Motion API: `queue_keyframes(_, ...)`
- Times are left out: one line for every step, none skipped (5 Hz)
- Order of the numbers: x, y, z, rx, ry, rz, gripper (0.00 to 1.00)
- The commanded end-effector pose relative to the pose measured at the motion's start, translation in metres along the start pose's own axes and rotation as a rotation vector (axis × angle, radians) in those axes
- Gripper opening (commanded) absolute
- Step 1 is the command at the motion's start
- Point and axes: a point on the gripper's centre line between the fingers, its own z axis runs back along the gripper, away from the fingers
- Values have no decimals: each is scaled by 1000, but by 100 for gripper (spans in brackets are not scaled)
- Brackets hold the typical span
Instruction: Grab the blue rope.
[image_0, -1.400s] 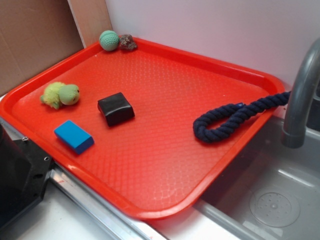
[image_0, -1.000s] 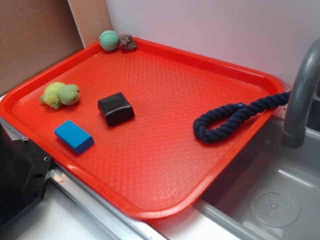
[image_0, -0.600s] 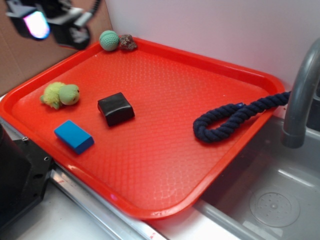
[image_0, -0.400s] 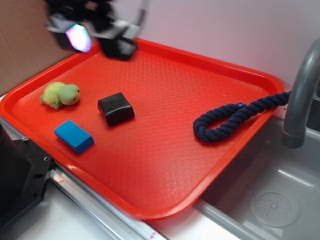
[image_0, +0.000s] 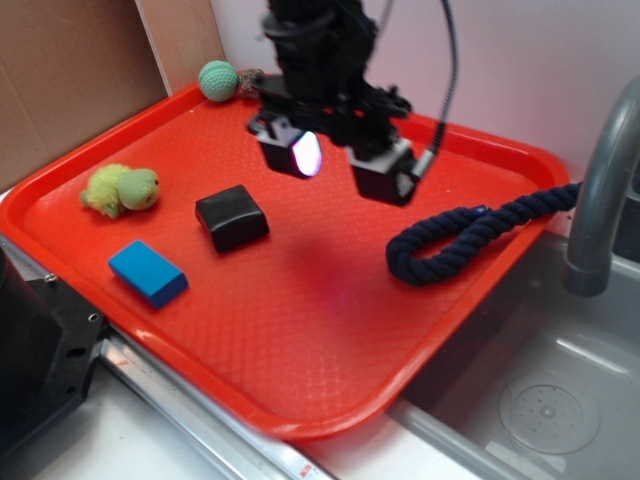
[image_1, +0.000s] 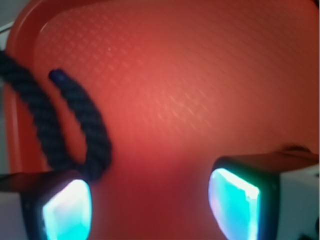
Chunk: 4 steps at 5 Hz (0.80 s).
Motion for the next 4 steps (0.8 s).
queue_keyframes(35, -19, -34, -5, 22, -55, 100)
queue_keyframes(38, -21, -50, 13, 53, -85, 100)
queue_keyframes(28, -21, -60, 29, 75, -93, 100)
queue_keyframes(17, -28, -64, 46, 91, -137, 100)
